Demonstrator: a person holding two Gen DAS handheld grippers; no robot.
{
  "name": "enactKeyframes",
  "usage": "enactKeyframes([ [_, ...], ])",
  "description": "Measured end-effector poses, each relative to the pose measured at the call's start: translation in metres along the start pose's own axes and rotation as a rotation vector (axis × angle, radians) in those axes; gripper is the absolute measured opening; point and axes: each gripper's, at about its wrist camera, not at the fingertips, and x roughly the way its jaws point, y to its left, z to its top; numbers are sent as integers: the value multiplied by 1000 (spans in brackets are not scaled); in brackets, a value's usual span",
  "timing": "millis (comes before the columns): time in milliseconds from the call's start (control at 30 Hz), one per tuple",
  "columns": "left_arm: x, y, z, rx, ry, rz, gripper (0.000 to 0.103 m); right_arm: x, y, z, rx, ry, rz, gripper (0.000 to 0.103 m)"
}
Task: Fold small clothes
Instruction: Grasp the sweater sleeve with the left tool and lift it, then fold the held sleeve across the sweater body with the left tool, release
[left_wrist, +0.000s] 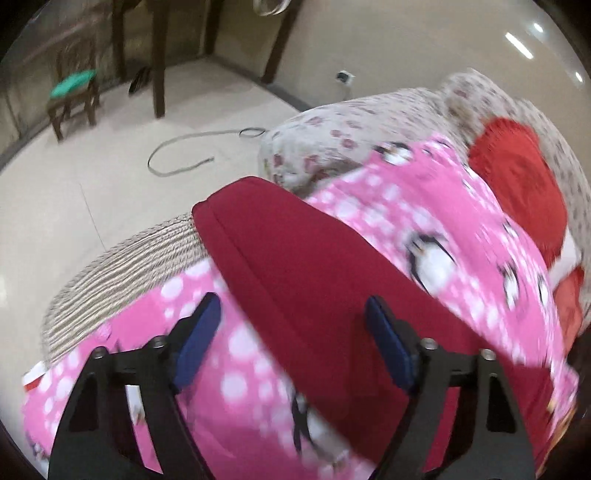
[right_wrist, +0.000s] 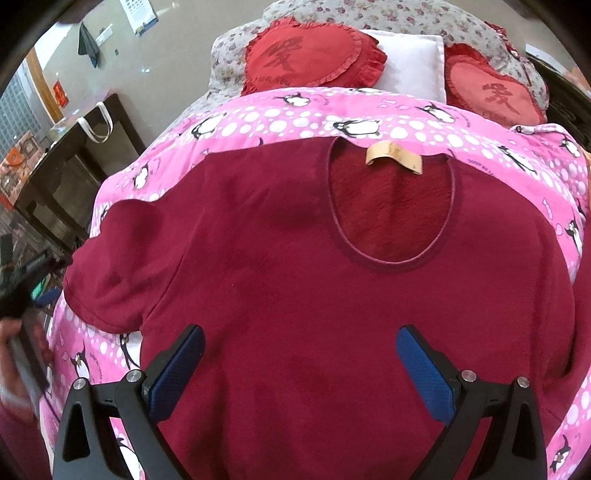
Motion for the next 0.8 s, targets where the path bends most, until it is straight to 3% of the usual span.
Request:
enactKeyframes([
  [100,16,8,9,-49,-1,-22,66,1,-1,2,14,-17,14,103],
  [167,20,6,16,-44,-28,-49,26,1,-3,4,29,-24,22,103],
  [267,15,1,20,-42,-25,-93,8,0,-5,7,51,-29,32,103],
  [400,-41,-42,7,99,-110,-184,7,-7,-11,7,70,-42,38,103],
  [567,-123,-135,-51,354,-152,-408,7,-20,-33,10,128,-73,39,103],
  [667,-144,-194,-102,504,-118,-509,7,-33,-53,12,172,-99,27,103],
  [800,-137,-251,-167,631,-47,-561,7,-49,-84,10,211,-122,-18,103],
])
